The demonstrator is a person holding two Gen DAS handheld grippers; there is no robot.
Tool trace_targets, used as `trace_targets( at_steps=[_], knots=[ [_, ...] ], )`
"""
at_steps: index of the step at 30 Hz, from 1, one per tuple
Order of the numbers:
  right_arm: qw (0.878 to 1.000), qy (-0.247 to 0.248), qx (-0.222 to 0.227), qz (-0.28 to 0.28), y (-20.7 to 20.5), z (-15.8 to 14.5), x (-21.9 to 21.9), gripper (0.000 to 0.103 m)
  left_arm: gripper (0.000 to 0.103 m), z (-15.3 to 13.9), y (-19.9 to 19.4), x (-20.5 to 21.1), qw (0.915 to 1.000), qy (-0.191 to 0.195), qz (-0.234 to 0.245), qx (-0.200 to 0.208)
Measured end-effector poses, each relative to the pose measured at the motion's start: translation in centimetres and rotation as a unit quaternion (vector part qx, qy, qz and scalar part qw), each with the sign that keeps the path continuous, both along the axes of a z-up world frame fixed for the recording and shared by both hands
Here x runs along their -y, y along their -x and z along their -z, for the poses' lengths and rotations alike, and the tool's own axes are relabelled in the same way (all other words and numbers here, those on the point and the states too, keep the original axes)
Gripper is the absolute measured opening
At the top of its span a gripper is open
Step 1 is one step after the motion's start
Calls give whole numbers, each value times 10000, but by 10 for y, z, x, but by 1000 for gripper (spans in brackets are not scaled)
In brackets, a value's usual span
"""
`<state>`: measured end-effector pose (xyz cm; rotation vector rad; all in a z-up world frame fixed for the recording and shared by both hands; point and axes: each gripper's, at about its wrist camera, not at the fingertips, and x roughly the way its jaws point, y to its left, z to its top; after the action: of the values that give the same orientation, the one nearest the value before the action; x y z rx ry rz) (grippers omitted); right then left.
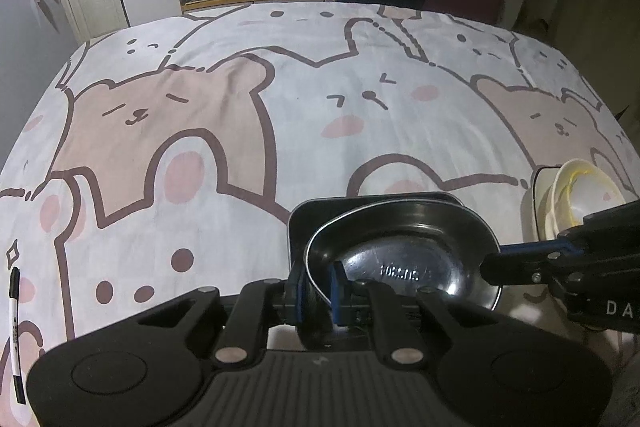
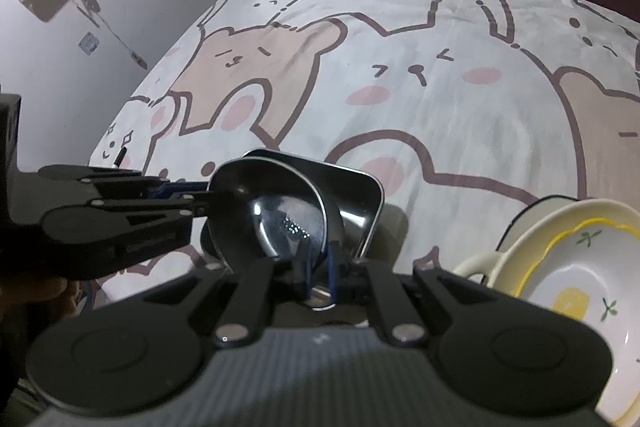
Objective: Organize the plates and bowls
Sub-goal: 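Carry the round steel bowl with both tools toward the stacked cream bowls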
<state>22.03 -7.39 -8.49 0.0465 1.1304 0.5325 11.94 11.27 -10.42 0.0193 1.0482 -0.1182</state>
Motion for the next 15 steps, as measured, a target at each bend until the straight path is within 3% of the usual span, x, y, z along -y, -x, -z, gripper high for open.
trace_targets(
  at_steps=[15],
  knots=[
    [9999,109,-26,22,-6,3,-4,9,14,15,-10,9,9996,-195,78,-171]
  ],
)
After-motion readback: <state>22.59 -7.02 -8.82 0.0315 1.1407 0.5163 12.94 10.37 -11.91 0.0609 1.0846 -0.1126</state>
